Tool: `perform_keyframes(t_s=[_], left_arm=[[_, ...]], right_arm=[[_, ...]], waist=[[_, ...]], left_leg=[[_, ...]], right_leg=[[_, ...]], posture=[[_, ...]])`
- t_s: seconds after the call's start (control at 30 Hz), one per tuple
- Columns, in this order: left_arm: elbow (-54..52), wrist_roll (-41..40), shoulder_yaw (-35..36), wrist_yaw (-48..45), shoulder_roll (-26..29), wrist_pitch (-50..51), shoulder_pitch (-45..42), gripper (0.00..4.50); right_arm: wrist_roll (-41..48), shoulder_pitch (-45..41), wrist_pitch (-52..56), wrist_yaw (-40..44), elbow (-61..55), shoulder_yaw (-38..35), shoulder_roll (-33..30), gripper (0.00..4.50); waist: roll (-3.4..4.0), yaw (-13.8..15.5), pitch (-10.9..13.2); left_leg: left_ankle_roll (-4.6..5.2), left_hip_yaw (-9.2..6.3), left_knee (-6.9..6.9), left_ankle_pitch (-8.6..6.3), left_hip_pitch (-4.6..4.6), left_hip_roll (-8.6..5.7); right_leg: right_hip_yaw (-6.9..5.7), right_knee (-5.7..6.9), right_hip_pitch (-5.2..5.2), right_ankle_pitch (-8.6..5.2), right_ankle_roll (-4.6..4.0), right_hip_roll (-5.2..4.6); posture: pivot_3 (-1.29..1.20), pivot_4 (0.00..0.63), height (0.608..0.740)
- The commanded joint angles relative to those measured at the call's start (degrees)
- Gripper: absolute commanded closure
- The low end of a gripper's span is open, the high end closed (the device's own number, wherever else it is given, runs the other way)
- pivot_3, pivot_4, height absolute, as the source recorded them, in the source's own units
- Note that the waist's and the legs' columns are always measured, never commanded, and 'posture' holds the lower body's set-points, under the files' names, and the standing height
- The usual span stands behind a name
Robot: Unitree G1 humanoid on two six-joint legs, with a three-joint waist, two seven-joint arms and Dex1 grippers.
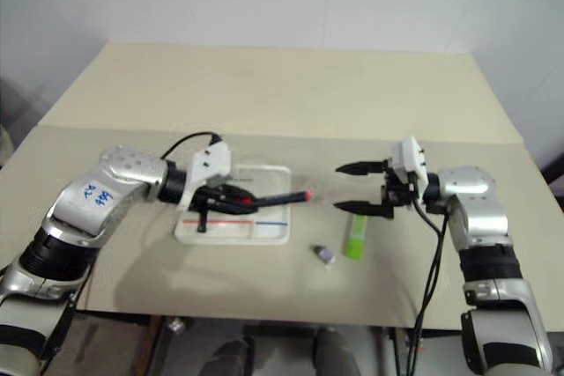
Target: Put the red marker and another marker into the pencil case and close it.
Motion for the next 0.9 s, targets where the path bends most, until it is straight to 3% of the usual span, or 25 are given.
perform_keyframes(t_s=[0.03,0.4,0.7,0.9], left_arm=[[-1.92,1.48,0.38,0.51,0.68,-1.4,1.38,3.92],[0.77,7.56,0.11,1.86,2.36,-4.93,1.29,3.92],[-0.82,6.2,1.72,0.01,2.68,-3.61,2.71,3.92],[-0.92,5.52,2.68,-0.14,2.25,-3.52,2.55,1.96]], right_arm=[[0.76,1.43,0.08,-0.78,-2.92,-1.98,-0.72,0.0],[0.64,2.55,1.34,-2.66,-5.03,-1.81,-0.13,0.0],[0.25,1.62,1.15,-2.85,-4.04,-1.66,-0.13,0.0],[0.02,1.58,1.35,-3.0,-4.04,-1.43,0.01,0.0]], waist=[[0.0,0.17,0.0],[0.0,0.88,0.0],[0.0,1.27,0.0],[0.0,1.23,0.0]], left_leg=[[0.0,0.0,-0.01,0.0,-0.01,0.0],[0.0,0.0,0.04,0.0,-0.02,-0.01],[0.0,0.0,0.04,0.0,-0.02,-0.01],[0.0,0.0,0.04,0.0,-0.01,-0.01]], right_leg=[[0.0,0.0,0.0,0.0,0.0,0.0],[0.0,-0.01,0.01,0.0,0.0,-0.01],[-0.01,0.01,0.01,0.0,0.01,-0.01],[-0.01,0.02,0.02,0.0,0.0,-0.01]], posture=[[0.0,0.15,0.74],[0.0,0.15,0.74],[0.0,0.15,0.74],[0.0,0.15,0.74]])
